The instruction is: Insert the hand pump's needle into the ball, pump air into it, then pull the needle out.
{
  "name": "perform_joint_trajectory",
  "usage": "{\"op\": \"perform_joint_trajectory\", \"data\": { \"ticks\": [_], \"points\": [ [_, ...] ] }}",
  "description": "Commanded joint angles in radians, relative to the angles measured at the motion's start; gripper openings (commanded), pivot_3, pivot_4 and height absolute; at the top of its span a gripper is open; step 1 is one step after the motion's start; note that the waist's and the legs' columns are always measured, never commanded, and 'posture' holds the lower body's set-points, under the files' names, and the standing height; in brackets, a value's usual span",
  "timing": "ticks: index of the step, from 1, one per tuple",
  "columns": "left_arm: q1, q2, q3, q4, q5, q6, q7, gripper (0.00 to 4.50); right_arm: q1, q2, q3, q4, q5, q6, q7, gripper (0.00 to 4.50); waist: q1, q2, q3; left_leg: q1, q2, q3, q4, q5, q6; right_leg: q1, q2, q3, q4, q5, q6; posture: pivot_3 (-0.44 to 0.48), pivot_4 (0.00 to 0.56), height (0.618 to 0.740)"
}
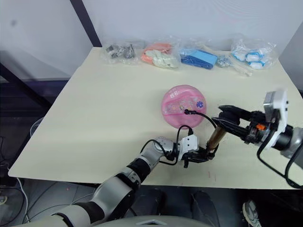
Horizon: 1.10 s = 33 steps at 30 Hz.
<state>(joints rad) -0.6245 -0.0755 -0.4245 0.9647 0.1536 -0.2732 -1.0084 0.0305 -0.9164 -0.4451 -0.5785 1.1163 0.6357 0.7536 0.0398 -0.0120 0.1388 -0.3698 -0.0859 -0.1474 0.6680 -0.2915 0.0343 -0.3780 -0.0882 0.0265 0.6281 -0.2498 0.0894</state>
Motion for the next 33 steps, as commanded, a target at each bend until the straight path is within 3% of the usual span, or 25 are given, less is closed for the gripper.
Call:
{"op": "perform_joint_trajectory", "data": {
  "ticks": [1, 7, 13, 24, 33],
  "points": [
    [0.039, 0.029, -0.024, 0.085, 0.044, 0.039, 0.004, 1.1, -0.078, -0.081, -0.151, -0.001, 0.128, 0.042, -0.008, 1.74, 0.0, 0.0, 0.001, 0.0, 0.0, 0.0, 0.0, 0.0, 0.0, 0.0, 0.0, 0.0, 0.0, 0.0, 0.0, 0.0, 0.15, 0.74],
    [0.042, 0.031, -0.026, 0.087, 0.046, 0.036, 0.006, 1.1, -0.161, -0.148, -0.206, 0.032, 0.23, 0.107, -0.033, 1.74, 0.0, 0.0, 0.002, -0.002, 0.0, 0.0, 0.0, 0.0, 0.0, -0.001, -0.001, -0.001, 0.0, 0.0, 0.0, 0.0, 0.15, 0.74],
    [0.046, 0.03, -0.026, 0.086, 0.046, 0.035, 0.006, 1.1, -0.119, -0.128, -0.184, 0.021, 0.18, 0.126, -0.01, 1.74, 0.001, 0.0, 0.002, -0.003, 0.0, 0.0, 0.0, 0.0, 0.0, -0.002, -0.001, 0.0, -0.001, 0.0, 0.0, 0.0, 0.15, 0.74],
    [0.044, 0.03, -0.027, 0.084, 0.045, 0.037, 0.013, 1.1, 0.109, 0.068, 0.127, -0.008, -0.188, -0.053, 0.064, 1.74, -0.003, -0.005, -0.003, 0.003, 0.001, 0.0, 0.0, 0.0, 0.0, 0.002, 0.001, 0.0, 0.0, -0.002, 0.003, 0.0, 0.15, 0.74],
    [0.042, 0.031, -0.025, 0.086, 0.046, 0.037, 0.019, 1.1, 0.155, 0.209, 0.324, 0.105, -0.437, -0.233, 0.073, 1.74, -0.003, -0.009, -0.009, 0.005, 0.001, 0.0, -0.001, 0.0, 0.0, 0.002, 0.002, 0.0, 0.0, -0.001, 0.001, 0.0, 0.15, 0.74]
  ]
}}
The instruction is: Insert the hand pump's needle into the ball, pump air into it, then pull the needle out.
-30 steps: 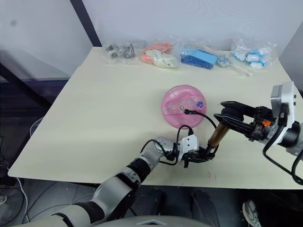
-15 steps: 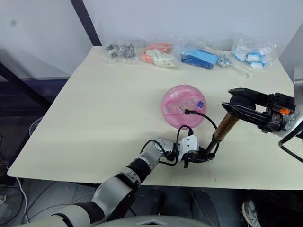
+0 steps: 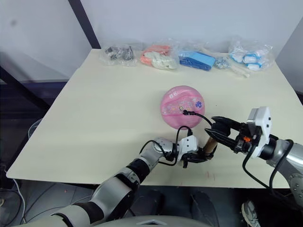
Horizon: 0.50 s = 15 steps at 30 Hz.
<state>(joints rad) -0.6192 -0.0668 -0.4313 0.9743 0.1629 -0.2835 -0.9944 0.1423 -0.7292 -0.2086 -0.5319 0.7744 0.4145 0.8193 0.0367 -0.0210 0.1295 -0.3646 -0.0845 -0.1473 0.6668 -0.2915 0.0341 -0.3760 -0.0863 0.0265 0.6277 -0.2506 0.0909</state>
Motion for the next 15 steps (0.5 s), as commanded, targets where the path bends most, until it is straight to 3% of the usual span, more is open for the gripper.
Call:
{"op": "perform_joint_trajectory", "data": {
  "ticks": [1, 5, 9, 15],
  "points": [
    [0.037, 0.022, -0.018, 0.076, 0.036, 0.047, 0.006, 1.1, 0.047, 0.035, 0.103, 0.068, -0.114, -0.024, 0.005, 1.74, 0.0, 0.0, 0.0, 0.0, 0.0, 0.0, 0.0, 0.0, 0.0, 0.0, 0.0, 0.0, 0.0, 0.0, -0.001, 0.0, 0.15, 0.74],
    [0.037, 0.021, -0.018, 0.075, 0.036, 0.048, 0.007, 1.1, 0.056, 0.054, 0.121, 0.08, -0.148, -0.051, 0.009, 1.74, -0.001, 0.001, -0.002, 0.001, 0.0, 0.001, 0.0, 0.0, 0.0, 0.0, 0.0, 0.001, 0.0, 0.0, -0.001, 0.0, 0.15, 0.74],
    [0.037, 0.022, -0.017, 0.075, 0.034, 0.049, 0.006, 1.1, 0.036, 0.037, 0.059, 0.03, -0.083, -0.019, -0.004, 1.74, -0.001, 0.001, -0.004, 0.001, 0.0, 0.0, 0.0, 0.0, 0.0, 0.0, 0.0, 0.001, 0.0, 0.0, -0.001, 0.0, 0.15, 0.74],
    [0.035, 0.023, -0.017, 0.076, 0.034, 0.05, 0.002, 1.1, -0.054, -0.107, -0.171, -0.075, 0.213, 0.157, -0.025, 1.74, 0.002, 0.009, 0.004, -0.001, -0.001, 0.0, 0.0, 0.0, 0.0, 0.0, 0.0, 0.001, 0.0, 0.001, -0.001, 0.0, 0.15, 0.74]
  ]
}}
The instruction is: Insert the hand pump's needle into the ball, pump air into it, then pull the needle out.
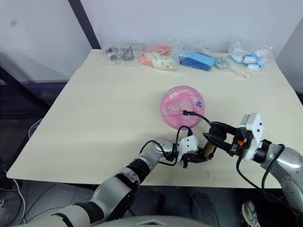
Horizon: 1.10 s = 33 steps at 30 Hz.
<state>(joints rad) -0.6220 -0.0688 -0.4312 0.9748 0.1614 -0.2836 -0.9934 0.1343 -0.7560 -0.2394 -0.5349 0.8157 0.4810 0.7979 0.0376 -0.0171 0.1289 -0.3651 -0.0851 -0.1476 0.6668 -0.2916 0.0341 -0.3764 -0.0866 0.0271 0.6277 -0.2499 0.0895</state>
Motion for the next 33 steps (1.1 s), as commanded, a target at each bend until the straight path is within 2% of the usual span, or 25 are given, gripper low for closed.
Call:
{"op": "perform_joint_trajectory", "data": {
  "ticks": [1, 5, 10, 19, 25, 33],
  "points": [
    [0.038, 0.025, -0.017, 0.076, 0.035, 0.049, 0.0, 1.1, -0.064, -0.109, -0.181, -0.073, 0.224, 0.119, -0.009, 1.74, 0.001, 0.005, 0.006, -0.002, -0.001, 0.001, 0.0, 0.0, 0.0, -0.001, -0.001, 0.0, 0.0, 0.0, 0.0, 0.0, 0.15, 0.74],
    [0.037, 0.027, -0.019, 0.078, 0.034, 0.047, -0.004, 1.1, -0.121, -0.202, -0.307, -0.065, 0.396, 0.212, -0.043, 1.74, 0.003, 0.005, 0.007, -0.004, -0.001, 0.0, 0.0, 0.0, 0.0, -0.002, -0.002, 0.0, 0.0, 0.0, 0.0, 0.0, 0.15, 0.74],
    [0.039, 0.027, -0.02, 0.077, 0.035, 0.045, -0.006, 1.1, -0.177, -0.29, -0.417, -0.031, 0.515, 0.284, -0.061, 1.74, 0.003, 0.005, 0.009, -0.006, -0.001, 0.0, 0.0, 0.0, 0.0, -0.002, -0.002, -0.001, -0.001, 0.0, 0.0, 0.0, 0.15, 0.74],
    [0.026, 0.026, -0.015, 0.09, 0.035, 0.048, 0.001, 1.1, -0.284, -0.39, -0.485, 0.051, 0.575, 0.356, -0.07, 1.74, 0.003, 0.005, 0.01, -0.007, -0.001, 0.0, 0.001, 0.0, 0.0, -0.004, -0.003, -0.001, -0.001, 0.0, 0.0, 0.0, 0.15, 0.74],
    [0.029, 0.025, -0.016, 0.088, 0.035, 0.049, 0.001, 1.1, -0.203, -0.329, -0.427, -0.009, 0.494, 0.358, -0.049, 1.74, 0.003, 0.004, 0.01, -0.008, -0.001, 0.0, 0.001, 0.0, 0.0, -0.004, -0.003, -0.001, -0.001, 0.0, 0.0, 0.0, 0.15, 0.74],
    [0.036, 0.033, -0.018, 0.077, 0.034, 0.056, -0.005, 1.1, -0.024, -0.172, -0.256, -0.101, 0.251, 0.227, -0.042, 1.74, 0.001, 0.0, 0.007, -0.003, 0.0, 0.0, 0.001, 0.0, 0.0, -0.001, -0.001, -0.001, -0.001, 0.0, 0.001, 0.0, 0.15, 0.74]
  ]
}}
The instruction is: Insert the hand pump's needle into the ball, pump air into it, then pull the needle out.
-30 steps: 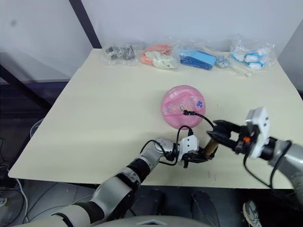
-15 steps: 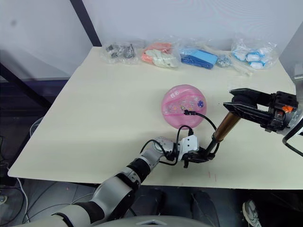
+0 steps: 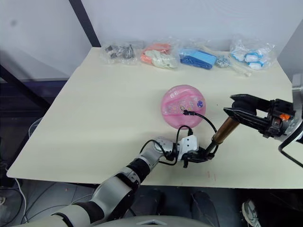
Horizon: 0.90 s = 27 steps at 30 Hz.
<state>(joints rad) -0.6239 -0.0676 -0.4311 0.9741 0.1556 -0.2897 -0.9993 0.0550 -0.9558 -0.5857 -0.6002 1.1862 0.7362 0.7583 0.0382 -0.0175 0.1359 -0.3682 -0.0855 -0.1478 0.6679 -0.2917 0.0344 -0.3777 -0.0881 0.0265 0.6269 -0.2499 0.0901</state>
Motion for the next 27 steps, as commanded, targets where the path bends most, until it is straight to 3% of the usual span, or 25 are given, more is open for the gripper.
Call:
{"op": "perform_joint_trajectory", "data": {
  "ticks": [1, 16, 20, 27],
  "points": [
    [0.037, 0.033, -0.018, 0.078, 0.04, 0.063, 0.001, 1.1, 0.072, 0.05, 0.118, -0.043, -0.145, -0.047, 0.001, 1.74, -0.001, 0.0, 0.0, 0.0, 0.0, 0.0, 0.0, 0.0, 0.0, 0.0, 0.0, 0.0, 0.0, 0.0, 0.0, 0.0, 0.15, 0.74],
    [0.034, 0.026, -0.02, 0.079, 0.044, 0.061, 0.007, 1.1, 0.181, 0.244, 0.429, 0.039, -0.528, -0.284, -0.026, 1.74, -0.002, -0.001, -0.004, 0.003, 0.001, 0.0, -0.001, 0.0, 0.0, 0.001, 0.002, 0.001, 0.0, -0.001, 0.001, 0.0, 0.15, 0.74],
    [0.032, 0.025, -0.019, 0.081, 0.045, 0.059, 0.006, 1.1, 0.162, 0.248, 0.403, 0.013, -0.493, -0.276, -0.03, 1.74, -0.002, -0.002, -0.004, 0.004, 0.001, 0.001, -0.001, 0.0, 0.0, 0.002, 0.002, 0.001, 0.0, -0.001, 0.001, 0.0, 0.15, 0.74],
    [0.032, 0.028, -0.019, 0.087, 0.046, 0.056, 0.005, 1.1, 0.081, 0.154, 0.215, -0.049, -0.264, -0.181, -0.007, 1.74, 0.0, 0.002, -0.001, 0.003, 0.0, 0.0, -0.001, 0.0, 0.0, 0.001, 0.001, 0.001, 0.0, 0.0, 0.0, 0.0, 0.15, 0.74]
  ]
}}
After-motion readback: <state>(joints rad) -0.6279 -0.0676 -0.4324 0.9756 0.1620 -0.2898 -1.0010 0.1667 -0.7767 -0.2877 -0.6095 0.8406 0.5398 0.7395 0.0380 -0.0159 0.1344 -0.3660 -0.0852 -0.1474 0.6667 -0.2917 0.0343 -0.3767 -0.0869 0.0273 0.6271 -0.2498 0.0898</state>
